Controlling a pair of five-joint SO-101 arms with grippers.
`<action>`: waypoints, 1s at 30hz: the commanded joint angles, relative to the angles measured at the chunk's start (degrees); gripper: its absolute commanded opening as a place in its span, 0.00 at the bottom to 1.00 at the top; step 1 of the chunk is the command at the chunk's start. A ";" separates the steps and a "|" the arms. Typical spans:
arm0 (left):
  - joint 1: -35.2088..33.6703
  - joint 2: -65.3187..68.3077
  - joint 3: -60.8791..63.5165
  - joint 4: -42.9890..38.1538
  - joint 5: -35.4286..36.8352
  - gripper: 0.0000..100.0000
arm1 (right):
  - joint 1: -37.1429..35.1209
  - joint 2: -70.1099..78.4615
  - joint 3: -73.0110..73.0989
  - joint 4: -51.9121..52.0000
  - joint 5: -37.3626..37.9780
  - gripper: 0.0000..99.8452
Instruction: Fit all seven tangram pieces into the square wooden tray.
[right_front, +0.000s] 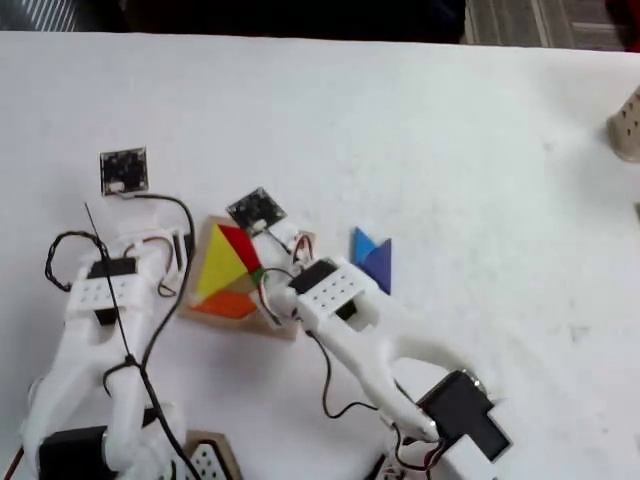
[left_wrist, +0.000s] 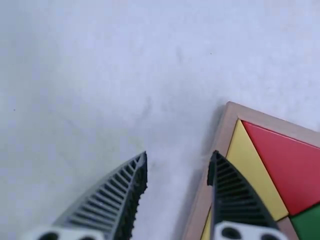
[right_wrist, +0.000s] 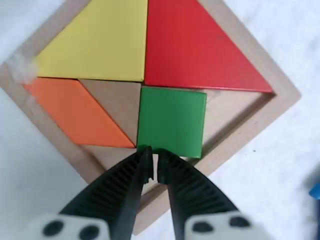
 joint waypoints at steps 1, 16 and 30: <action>-0.40 -1.63 -1.76 0.09 0.44 0.21 | 0.13 -0.31 -1.85 -1.10 -0.18 0.02; -0.40 -1.63 -1.76 0.09 0.44 0.21 | 19.03 -14.20 -4.04 12.35 -0.62 0.02; -0.22 -1.63 -1.67 0.09 0.44 0.21 | 21.23 -3.03 -4.13 0.22 -0.70 0.15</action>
